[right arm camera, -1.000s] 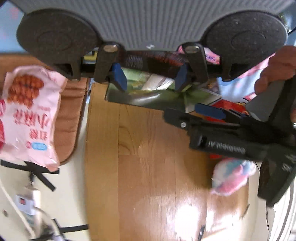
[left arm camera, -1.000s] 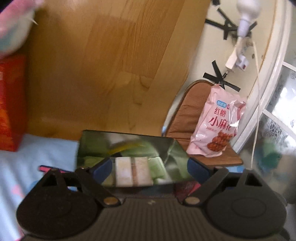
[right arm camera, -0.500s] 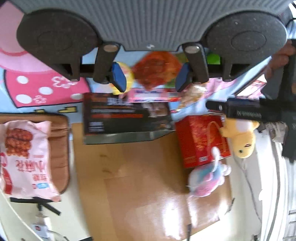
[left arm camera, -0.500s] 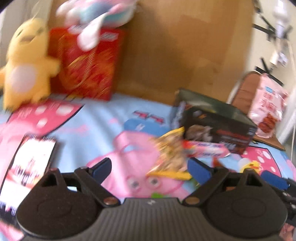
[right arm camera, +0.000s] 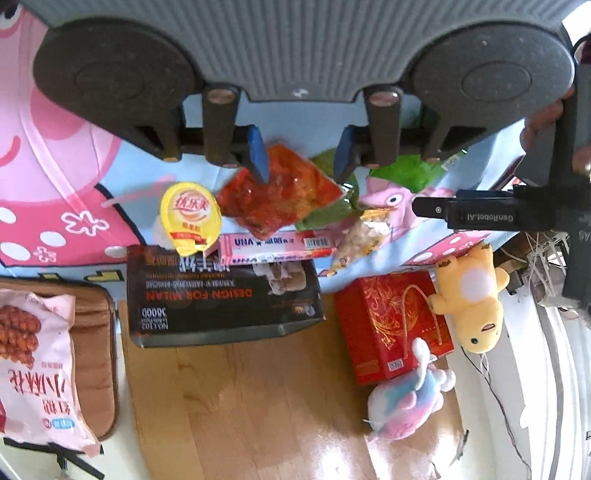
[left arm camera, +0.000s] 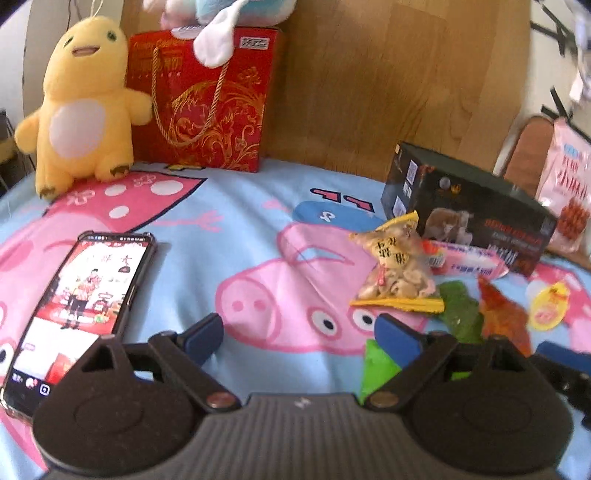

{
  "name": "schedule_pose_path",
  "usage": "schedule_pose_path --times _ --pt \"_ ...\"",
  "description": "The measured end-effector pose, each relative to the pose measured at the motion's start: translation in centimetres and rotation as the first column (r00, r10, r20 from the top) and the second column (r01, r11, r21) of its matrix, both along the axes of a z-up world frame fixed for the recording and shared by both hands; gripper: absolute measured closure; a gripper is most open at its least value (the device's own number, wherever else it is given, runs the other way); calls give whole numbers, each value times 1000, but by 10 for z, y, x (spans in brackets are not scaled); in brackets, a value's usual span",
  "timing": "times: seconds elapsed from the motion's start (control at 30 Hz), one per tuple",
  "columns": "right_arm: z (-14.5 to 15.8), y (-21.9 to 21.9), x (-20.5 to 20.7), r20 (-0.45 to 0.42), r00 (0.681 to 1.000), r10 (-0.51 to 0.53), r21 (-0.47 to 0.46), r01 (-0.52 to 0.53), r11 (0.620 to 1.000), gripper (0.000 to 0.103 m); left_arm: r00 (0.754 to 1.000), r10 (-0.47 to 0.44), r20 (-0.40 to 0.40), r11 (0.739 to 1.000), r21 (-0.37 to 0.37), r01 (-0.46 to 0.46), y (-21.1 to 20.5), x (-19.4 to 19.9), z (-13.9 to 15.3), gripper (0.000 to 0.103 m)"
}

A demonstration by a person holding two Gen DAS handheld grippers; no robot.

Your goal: Organize snacks

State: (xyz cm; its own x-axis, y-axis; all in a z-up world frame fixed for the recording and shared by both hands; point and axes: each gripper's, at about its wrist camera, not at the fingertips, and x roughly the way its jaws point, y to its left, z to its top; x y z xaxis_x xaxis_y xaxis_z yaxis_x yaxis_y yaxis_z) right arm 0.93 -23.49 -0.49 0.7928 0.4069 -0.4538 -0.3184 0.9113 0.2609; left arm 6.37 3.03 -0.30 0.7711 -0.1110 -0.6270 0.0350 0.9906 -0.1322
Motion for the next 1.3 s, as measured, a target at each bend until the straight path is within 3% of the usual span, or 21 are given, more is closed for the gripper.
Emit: schedule_pose_path --times 0.2,1.3 --pt "-2 6 1 -19 1000 12 -34 -13 999 61 1000 4 10 1000 22 -4 -3 -2 -1 11" --pt "-2 0 2 -35 998 -46 -12 46 999 61 1000 25 9 995 92 -26 -9 0 -2 5"
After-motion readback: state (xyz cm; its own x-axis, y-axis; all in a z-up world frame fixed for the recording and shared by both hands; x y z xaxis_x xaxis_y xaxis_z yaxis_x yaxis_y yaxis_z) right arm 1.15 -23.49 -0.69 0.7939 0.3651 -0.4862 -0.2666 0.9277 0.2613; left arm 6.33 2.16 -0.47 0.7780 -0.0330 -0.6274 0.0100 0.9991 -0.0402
